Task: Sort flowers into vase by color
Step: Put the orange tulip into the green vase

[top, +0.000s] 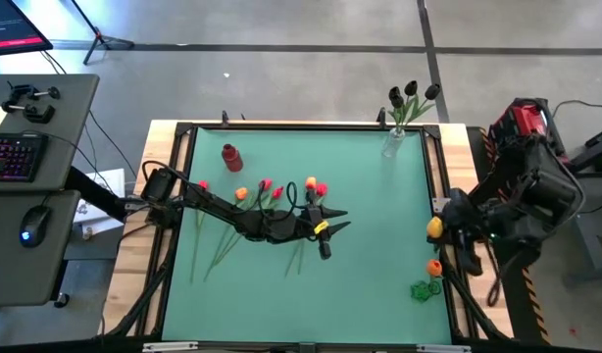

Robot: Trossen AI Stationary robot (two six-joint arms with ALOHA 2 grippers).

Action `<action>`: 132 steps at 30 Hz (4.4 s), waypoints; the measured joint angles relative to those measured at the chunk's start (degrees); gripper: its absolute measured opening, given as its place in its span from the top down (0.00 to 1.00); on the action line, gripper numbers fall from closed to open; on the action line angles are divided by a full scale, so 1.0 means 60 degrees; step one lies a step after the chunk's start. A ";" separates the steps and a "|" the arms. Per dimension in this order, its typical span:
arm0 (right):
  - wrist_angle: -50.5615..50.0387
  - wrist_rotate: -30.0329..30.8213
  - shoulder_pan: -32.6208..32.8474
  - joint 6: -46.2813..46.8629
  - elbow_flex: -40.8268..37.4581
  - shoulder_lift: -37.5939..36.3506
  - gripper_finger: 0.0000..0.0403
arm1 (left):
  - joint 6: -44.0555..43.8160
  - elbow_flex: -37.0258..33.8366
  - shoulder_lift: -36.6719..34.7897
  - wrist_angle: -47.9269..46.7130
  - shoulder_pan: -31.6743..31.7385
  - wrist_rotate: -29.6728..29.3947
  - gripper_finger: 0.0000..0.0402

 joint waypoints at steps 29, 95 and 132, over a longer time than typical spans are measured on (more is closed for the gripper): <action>0.0230 0.1734 0.1743 0.1651 -0.0283 0.0532 0.97 | -0.1563 0.0000 0.0000 -0.1189 0.0146 -0.0123 0.72; 0.1571 0.6936 0.1739 -0.1031 -0.0372 0.1687 0.64 | -1.0005 -0.2886 -0.3159 -1.7725 0.1289 0.1917 0.72; 0.1625 0.6932 0.1739 -0.1002 -0.0372 0.1687 0.64 | -0.8912 -0.4326 -0.4764 -1.4310 0.1935 0.2336 0.76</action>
